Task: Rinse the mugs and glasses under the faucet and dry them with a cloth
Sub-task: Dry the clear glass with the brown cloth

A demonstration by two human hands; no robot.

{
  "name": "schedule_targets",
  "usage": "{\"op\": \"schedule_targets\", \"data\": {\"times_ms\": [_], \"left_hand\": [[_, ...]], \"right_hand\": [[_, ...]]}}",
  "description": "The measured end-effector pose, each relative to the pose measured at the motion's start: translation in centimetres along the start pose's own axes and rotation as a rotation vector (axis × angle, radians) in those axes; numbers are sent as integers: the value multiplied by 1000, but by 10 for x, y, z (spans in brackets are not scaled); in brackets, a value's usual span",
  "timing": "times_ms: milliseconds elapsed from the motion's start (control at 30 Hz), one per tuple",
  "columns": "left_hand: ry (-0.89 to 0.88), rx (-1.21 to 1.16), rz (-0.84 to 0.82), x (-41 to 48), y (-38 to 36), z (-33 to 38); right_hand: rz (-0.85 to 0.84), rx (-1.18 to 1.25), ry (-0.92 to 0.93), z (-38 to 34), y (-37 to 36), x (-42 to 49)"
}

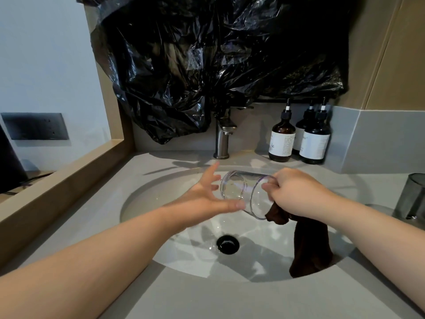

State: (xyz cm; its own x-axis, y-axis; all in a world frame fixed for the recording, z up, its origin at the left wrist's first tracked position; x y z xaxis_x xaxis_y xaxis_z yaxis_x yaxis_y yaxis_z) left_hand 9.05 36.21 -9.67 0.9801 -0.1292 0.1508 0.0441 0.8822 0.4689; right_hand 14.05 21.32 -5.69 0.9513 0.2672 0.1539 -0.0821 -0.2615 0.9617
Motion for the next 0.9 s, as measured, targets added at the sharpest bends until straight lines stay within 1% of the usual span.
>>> {"op": "schedule_targets", "data": {"times_ms": [100,167,233,367,500,567,633,700,800,833,900], "left_hand": [[-230,384,-4,-1,-6,23],[-321,503,-24,-4,-11,31],[-364,549,-9,-5,-10,35],[-411,566,58,-7,-4,43],[-437,681,45,-10,-11,46],[-415,696,68,-9,-11,45],[-345,652,108,-5,-6,40],[-271,588,158,-4,2,35],[-185,593,203,-5,11,29],[-154,599,206,-5,13,26],[-103,596,191,-4,13,20]], "right_hand": [[-61,105,25,-3,-3,-2],[-87,117,79,-11,-3,-6],[-105,115,124,-16,-2,-9],[-131,146,159,-18,-2,-11],[-154,151,151,-18,-8,-11],[-163,196,133,-16,-10,-10],[-133,304,71,-6,-7,-5],[-108,450,-39,9,-2,2],[-203,815,-325,35,-9,3],[-246,950,-371,36,-11,2],[-327,1174,-348,28,-11,0]]}}
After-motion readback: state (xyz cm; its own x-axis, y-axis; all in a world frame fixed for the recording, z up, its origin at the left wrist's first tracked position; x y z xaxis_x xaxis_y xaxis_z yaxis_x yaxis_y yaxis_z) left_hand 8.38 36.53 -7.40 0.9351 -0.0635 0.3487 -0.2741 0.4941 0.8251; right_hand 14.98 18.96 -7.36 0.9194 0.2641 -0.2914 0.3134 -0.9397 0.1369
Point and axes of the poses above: each hand's wrist, its own x-axis towards the middle knuckle, its own y-axis out of the back of the hand, z = x × y, the point moved 10 cm from there along x, towards the middle knuckle, and after that the axes turned 5 degrees about -y, right-handed, at the moved point
